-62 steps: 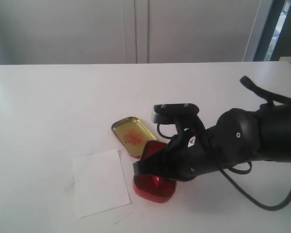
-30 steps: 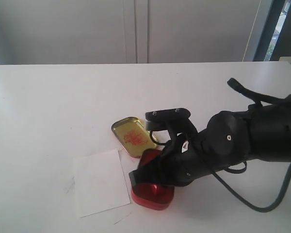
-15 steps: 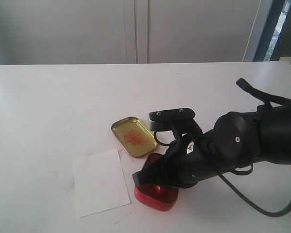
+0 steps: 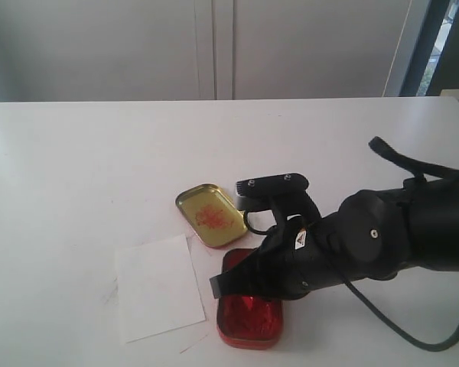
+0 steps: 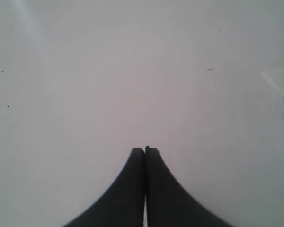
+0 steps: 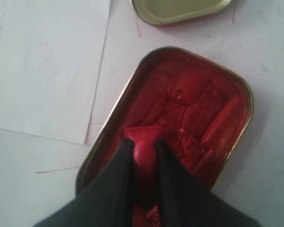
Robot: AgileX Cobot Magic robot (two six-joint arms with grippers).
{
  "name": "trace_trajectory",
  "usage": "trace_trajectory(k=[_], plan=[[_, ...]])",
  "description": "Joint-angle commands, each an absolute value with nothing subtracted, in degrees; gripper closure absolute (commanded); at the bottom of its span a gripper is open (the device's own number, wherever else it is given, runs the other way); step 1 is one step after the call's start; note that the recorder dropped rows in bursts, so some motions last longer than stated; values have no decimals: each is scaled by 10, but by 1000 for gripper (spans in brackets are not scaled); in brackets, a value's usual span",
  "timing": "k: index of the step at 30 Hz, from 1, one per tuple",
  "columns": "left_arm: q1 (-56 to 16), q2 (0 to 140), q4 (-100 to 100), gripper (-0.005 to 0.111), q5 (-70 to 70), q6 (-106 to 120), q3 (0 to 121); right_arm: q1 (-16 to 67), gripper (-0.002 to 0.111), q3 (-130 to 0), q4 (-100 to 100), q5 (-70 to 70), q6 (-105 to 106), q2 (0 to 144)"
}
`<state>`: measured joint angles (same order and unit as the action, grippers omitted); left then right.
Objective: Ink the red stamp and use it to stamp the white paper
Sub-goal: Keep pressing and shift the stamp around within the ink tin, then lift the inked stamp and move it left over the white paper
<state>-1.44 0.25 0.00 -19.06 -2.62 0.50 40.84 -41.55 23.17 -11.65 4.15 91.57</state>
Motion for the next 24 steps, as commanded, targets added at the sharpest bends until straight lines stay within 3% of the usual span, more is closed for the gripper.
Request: trace_trajectory(k=[1,24], plan=[[-13,0,0,107,-193,-28,0,410,108,-414,233,-106,43,915],[-13,0,0,107,-193,-28,0,410,108,-570,200,-256,43,915]])
